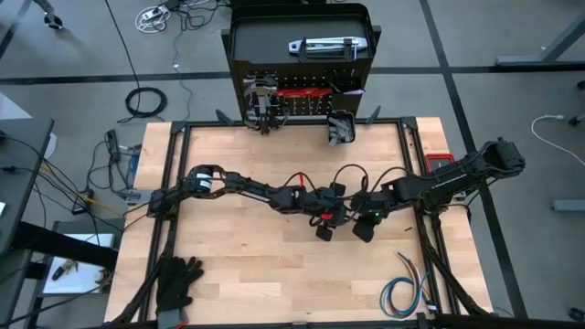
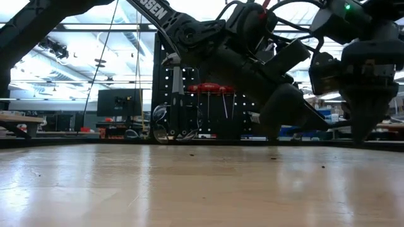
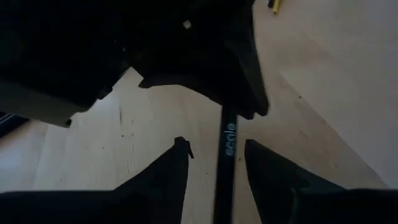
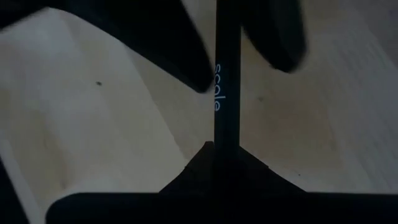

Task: Hang tools onto peg board
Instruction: Put the black pen on the pegboard

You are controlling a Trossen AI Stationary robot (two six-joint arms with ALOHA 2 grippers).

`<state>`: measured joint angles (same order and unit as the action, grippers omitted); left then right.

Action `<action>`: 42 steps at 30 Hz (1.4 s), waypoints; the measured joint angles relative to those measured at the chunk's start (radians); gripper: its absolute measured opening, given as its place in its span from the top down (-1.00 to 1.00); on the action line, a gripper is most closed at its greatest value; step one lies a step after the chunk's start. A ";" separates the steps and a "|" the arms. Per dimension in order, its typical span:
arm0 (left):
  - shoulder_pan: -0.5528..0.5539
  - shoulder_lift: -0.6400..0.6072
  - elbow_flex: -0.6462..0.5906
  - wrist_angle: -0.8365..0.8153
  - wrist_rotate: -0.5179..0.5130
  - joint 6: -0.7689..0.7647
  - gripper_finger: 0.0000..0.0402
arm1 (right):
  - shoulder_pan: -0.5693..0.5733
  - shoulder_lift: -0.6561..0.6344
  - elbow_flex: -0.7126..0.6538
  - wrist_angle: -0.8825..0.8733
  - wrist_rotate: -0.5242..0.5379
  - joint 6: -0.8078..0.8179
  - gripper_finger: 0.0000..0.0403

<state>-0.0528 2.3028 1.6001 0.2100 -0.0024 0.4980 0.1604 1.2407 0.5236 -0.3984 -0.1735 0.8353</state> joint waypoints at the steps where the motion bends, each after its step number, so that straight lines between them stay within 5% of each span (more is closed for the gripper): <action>1: 0.000 0.000 0.000 0.000 -0.001 0.000 0.22 | 0.000 0.000 0.000 0.011 -0.001 0.000 0.84; 5: 0.000 0.000 0.000 -0.004 -0.012 0.000 0.38 | 0.000 0.000 0.000 0.015 -0.007 0.000 0.84; 11: -0.002 0.000 0.000 -0.020 -0.016 0.000 0.93 | 0.000 0.000 -0.001 0.025 -0.008 0.001 0.83; 28: -0.019 -0.003 0.001 -0.039 -0.076 0.048 0.99 | 0.000 0.000 -0.002 0.048 -0.015 -0.005 0.82; 35: -0.019 0.000 0.000 -0.004 -0.090 0.049 0.98 | 0.003 -0.001 0.002 0.059 -0.033 -0.021 0.56; 42: -0.021 -0.001 0.000 -0.005 -0.083 0.041 0.98 | 0.009 -0.001 0.001 0.060 -0.042 -0.049 0.92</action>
<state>-0.0737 2.3020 1.6005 0.2046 -0.0851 0.5389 0.1694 1.2396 0.5241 -0.3388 -0.2157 0.7868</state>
